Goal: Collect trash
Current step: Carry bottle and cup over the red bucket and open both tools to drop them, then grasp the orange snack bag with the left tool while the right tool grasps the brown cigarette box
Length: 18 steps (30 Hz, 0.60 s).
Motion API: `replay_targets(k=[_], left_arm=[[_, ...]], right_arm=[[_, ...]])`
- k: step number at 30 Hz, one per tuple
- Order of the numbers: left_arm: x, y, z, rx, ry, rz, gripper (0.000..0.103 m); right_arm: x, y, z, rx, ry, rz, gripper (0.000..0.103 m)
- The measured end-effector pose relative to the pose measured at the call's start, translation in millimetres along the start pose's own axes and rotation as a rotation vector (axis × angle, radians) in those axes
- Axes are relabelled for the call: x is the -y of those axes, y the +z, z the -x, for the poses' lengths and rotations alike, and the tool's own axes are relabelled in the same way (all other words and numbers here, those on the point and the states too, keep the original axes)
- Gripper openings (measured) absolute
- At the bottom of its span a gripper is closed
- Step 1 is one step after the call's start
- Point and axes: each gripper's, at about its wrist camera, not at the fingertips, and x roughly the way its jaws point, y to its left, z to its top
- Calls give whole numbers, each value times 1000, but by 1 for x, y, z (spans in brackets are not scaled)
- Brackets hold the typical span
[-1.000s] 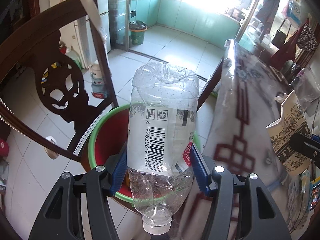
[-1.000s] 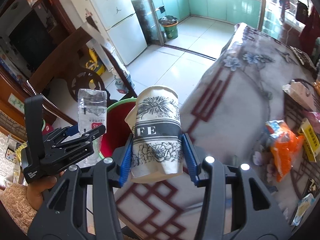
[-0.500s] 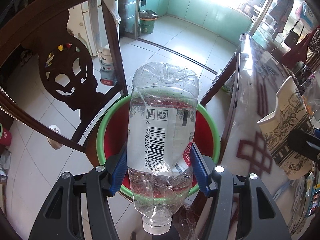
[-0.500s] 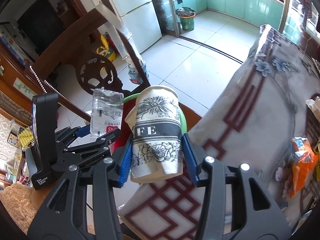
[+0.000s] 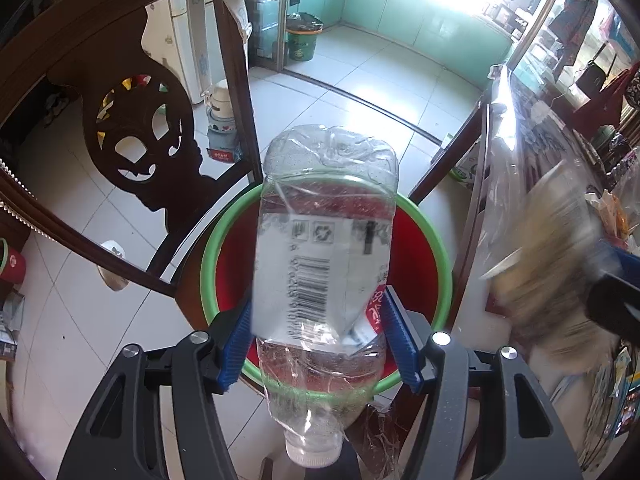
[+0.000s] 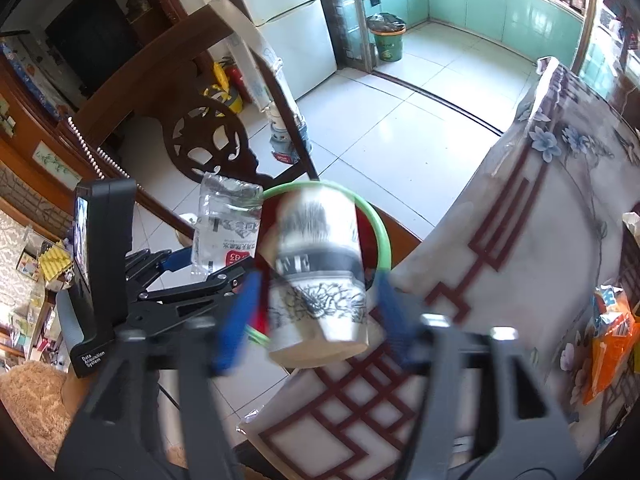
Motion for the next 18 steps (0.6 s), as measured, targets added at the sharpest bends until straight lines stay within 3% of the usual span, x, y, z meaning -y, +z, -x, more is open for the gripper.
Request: replay_targets(k=[9,18], left_arm=[[-2,0,14,48,-17,29,62],[26,-6,32,83,-69,-19,63]], right_arm=[[11,-12,25,45,-9,-42,75],[37,-34,61,99,-68,-98,75]])
